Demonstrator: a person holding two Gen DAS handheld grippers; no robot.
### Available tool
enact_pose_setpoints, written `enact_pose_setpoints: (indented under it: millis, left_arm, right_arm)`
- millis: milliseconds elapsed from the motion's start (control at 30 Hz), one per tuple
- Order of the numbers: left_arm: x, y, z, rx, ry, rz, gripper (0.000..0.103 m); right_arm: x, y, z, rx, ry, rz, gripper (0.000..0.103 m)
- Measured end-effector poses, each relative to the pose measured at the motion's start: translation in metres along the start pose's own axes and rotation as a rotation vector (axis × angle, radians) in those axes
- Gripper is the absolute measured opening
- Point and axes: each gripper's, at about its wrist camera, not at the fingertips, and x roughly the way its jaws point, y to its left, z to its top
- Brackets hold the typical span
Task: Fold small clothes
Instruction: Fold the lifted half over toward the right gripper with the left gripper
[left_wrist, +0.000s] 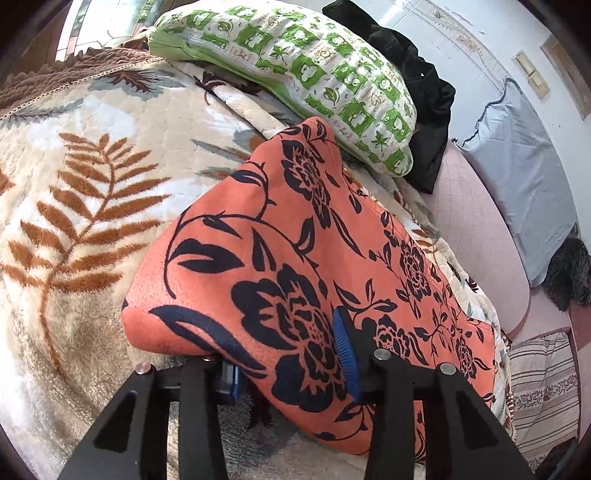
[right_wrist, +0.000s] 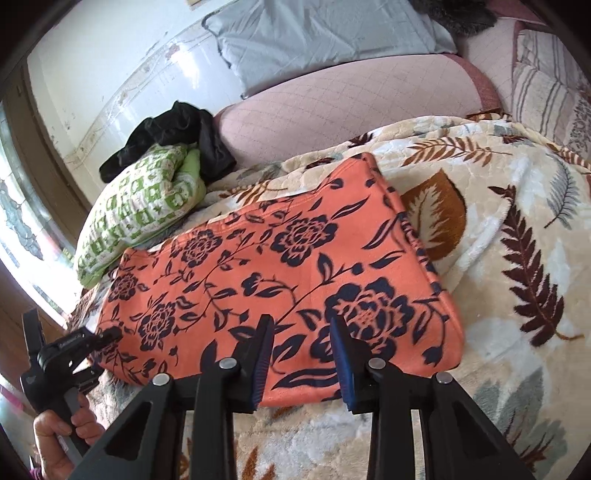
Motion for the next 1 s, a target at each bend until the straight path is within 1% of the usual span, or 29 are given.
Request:
enact_pose_setpoints:
  millis: [33,67,100,133,167,200,233,267,300,333,367,400,467,500,533,567,600,633,667,700,800,867,933,967,1000]
  left_arm:
    - [0.002,0.003,0.000,-0.019,0.006,-0.001,0.046]
    - [0.004,0.005,0.000,-0.044,0.017,-0.017,0.058]
    - [0.005,0.006,0.001,-0.066,0.016,-0.047,0.066]
    - [0.005,0.006,0.001,-0.078,0.009,-0.060,0.068]
    - [0.004,0.005,0.000,-0.077,0.008,-0.054,0.068]
    - [0.004,0.002,0.000,-0.063,0.006,-0.048,0.067]
    - [0.003,0.000,0.000,-0.040,-0.006,-0.036,0.066]
    - [0.001,-0.002,-0.001,-0.015,-0.029,-0.013,0.052]
    - [-0.001,-0.005,-0.001,0.016,-0.049,0.023,0.036]
    - [0.000,-0.008,0.000,0.049,-0.051,0.050,0.034]
    - [0.001,-0.009,0.001,0.067,-0.042,0.057,0.034]
    - [0.001,-0.008,0.001,0.062,-0.041,0.054,0.033]
    - [0.002,-0.003,0.002,0.026,-0.033,0.037,0.033]
    - [0.003,-0.001,0.003,0.010,-0.027,0.032,0.037]
    - [0.005,0.002,0.003,-0.006,-0.021,0.021,0.040]
    - [0.006,0.003,0.003,-0.017,-0.017,0.008,0.045]
    - [0.007,0.003,0.003,-0.018,-0.022,0.004,0.046]
    - [0.006,0.002,0.003,-0.008,-0.028,0.005,0.045]
    - [0.005,-0.001,0.003,0.013,-0.037,0.011,0.044]
    - [0.003,-0.004,0.003,0.041,-0.051,0.022,0.036]
    - [-0.001,-0.016,0.004,0.144,-0.081,0.065,0.023]
    - [-0.003,-0.017,0.004,0.162,-0.093,0.069,0.022]
    - [0.001,-0.016,0.005,0.155,-0.078,0.078,0.023]
    - [0.005,-0.013,0.006,0.149,-0.058,0.081,0.027]
    - [0.009,-0.010,0.007,0.130,-0.041,0.075,0.033]
  right_arm:
    - [0.000,-0.009,0.005,0.032,0.000,-0.006,0.033]
    - [0.001,-0.019,0.008,0.065,0.003,-0.016,0.033]
    - [0.004,-0.028,0.010,0.095,0.014,-0.029,0.033]
    - [0.009,-0.037,0.011,0.120,0.038,-0.046,0.033]
    - [0.017,-0.044,0.010,0.141,0.074,-0.066,0.032]
    - [0.023,-0.051,0.008,0.157,0.102,-0.077,0.032]
    - [0.026,-0.052,0.007,0.156,0.109,-0.084,0.032]
    - [0.025,-0.050,0.007,0.141,0.102,-0.092,0.032]
    - [0.022,-0.046,0.008,0.126,0.094,-0.096,0.033]
    - [0.018,-0.043,0.009,0.120,0.079,-0.079,0.033]
    - [0.014,-0.039,0.009,0.121,0.064,-0.046,0.033]
    - [0.011,-0.036,0.009,0.116,0.054,-0.017,0.033]
    - [0.006,-0.026,0.008,0.082,0.028,-0.007,0.033]
    - [0.008,-0.023,0.007,0.067,0.033,-0.005,0.033]
    - [0.014,-0.020,0.005,0.060,0.061,-0.002,0.033]
    - [0.024,-0.019,0.002,0.055,0.113,-0.009,0.033]
    - [0.036,-0.019,-0.002,0.049,0.168,-0.030,0.034]
    - [0.039,-0.019,-0.005,0.038,0.166,-0.040,0.034]
    - [0.036,-0.016,-0.005,0.026,0.143,-0.046,0.033]
    - [0.034,-0.013,-0.003,0.014,0.140,-0.048,0.034]
    - [0.031,-0.011,-0.003,0.029,0.136,-0.007,0.034]
    - [0.033,-0.011,-0.006,0.022,0.148,-0.013,0.034]
    - [0.036,-0.011,-0.008,0.014,0.158,-0.024,0.034]
    - [0.036,-0.011,-0.009,0.011,0.156,-0.027,0.034]
    - [0.035,-0.010,-0.009,0.006,0.155,-0.029,0.034]
